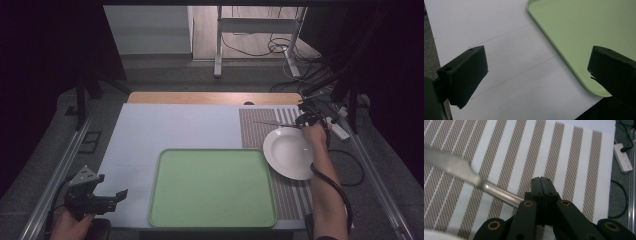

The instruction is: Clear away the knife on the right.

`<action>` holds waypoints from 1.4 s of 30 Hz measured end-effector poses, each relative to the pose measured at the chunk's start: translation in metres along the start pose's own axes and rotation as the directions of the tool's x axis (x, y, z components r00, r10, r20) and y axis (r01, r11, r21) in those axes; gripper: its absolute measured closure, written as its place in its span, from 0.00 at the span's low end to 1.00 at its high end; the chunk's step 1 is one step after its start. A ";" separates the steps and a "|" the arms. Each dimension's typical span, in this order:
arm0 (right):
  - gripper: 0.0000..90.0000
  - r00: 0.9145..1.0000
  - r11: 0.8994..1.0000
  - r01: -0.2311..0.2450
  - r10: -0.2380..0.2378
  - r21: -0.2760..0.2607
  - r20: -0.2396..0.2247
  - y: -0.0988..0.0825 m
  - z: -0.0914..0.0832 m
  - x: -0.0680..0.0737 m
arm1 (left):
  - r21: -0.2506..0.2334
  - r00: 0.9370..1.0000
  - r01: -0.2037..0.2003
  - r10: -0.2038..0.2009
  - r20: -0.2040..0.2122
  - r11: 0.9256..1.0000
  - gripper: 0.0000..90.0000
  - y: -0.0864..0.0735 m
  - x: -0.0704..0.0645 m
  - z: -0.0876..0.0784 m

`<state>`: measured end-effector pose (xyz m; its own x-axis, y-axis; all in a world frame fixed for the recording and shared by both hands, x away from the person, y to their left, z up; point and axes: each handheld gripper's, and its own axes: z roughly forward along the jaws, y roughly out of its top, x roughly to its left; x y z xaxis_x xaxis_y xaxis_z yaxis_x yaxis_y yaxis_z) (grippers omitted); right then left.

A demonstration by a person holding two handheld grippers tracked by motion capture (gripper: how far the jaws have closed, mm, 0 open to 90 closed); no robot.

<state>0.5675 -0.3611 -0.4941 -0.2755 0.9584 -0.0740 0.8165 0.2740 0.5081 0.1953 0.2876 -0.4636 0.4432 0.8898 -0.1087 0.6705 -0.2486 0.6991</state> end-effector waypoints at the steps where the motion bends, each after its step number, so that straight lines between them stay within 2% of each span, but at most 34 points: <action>1: 1.00 1.000 1.000 -0.003 0.003 0.010 -0.009 -0.002 -0.002 -0.002 | 0.000 1.000 0.000 0.000 0.000 1.000 0.03 0.000 0.000 0.000; 7: 1.00 0.998 0.996 0.040 -0.035 0.083 -0.061 -0.012 -0.012 -0.004 | 0.005 1.000 -0.008 0.008 -0.004 1.000 0.03 0.000 -0.001 0.000; 15: 0.99 0.996 0.990 0.031 -0.019 0.134 -0.091 -0.015 -0.017 -0.007 | 0.008 1.000 -0.012 0.012 -0.007 1.000 0.04 0.001 -0.002 0.001; 17: 0.87 0.998 0.990 0.011 -0.001 0.139 -0.070 -0.012 -0.018 -0.008 | 0.008 1.000 -0.012 0.012 -0.007 1.000 0.04 0.001 -0.002 0.001; 18: 0.82 0.998 0.992 -0.002 0.010 0.122 -0.060 -0.010 -0.019 -0.009 | 0.009 1.000 -0.012 0.012 -0.007 1.000 0.04 0.001 -0.002 0.001; 21: 0.56 0.995 0.997 -0.066 0.069 0.043 -0.077 -0.002 -0.026 -0.011 | 0.011 1.000 -0.012 0.012 -0.008 1.000 0.04 0.001 -0.002 0.001; 23: 0.41 0.993 0.997 -0.070 0.072 0.022 -0.092 0.002 -0.026 -0.010 | 0.012 1.000 -0.012 0.012 -0.009 1.000 0.04 0.001 -0.002 0.001; 30: 0.00 0.995 0.997 -0.078 0.080 0.024 -0.058 0.010 -0.017 -0.001 | 0.013 1.000 -0.015 0.015 -0.012 1.000 0.04 0.001 -0.002 0.001; 32: 0.00 0.996 0.997 -0.077 0.078 0.023 -0.044 0.012 -0.015 0.003 | 0.013 1.000 -0.015 0.015 -0.012 1.000 0.04 0.001 -0.002 0.001; 34: 0.00 0.996 0.997 -0.070 0.072 0.028 -0.054 0.013 -0.012 0.006 | 0.013 1.000 -0.015 0.015 -0.012 1.000 0.04 0.001 -0.002 0.001; 37: 0.00 0.998 0.998 -0.033 0.036 0.057 -0.054 0.013 -0.003 0.014 | 0.013 1.000 -0.015 0.015 -0.012 1.000 0.04 0.001 -0.002 0.001; 39: 0.03 0.998 0.998 -0.020 0.024 0.063 -0.054 0.013 0.000 0.016 | 0.012 1.000 -0.015 0.015 -0.012 1.000 0.04 0.001 -0.002 0.001; 42: 0.14 1.000 0.996 0.005 -0.003 0.093 -0.026 0.009 0.008 0.015 | 0.012 1.000 -0.016 0.016 -0.013 1.000 0.04 0.001 -0.002 0.001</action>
<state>0.5749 -0.3434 -0.4971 -0.2908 0.9553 -0.0531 0.8588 0.2851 0.4257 0.1955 0.2852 -0.4636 0.4465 0.8904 -0.0884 0.6702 -0.2673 0.6924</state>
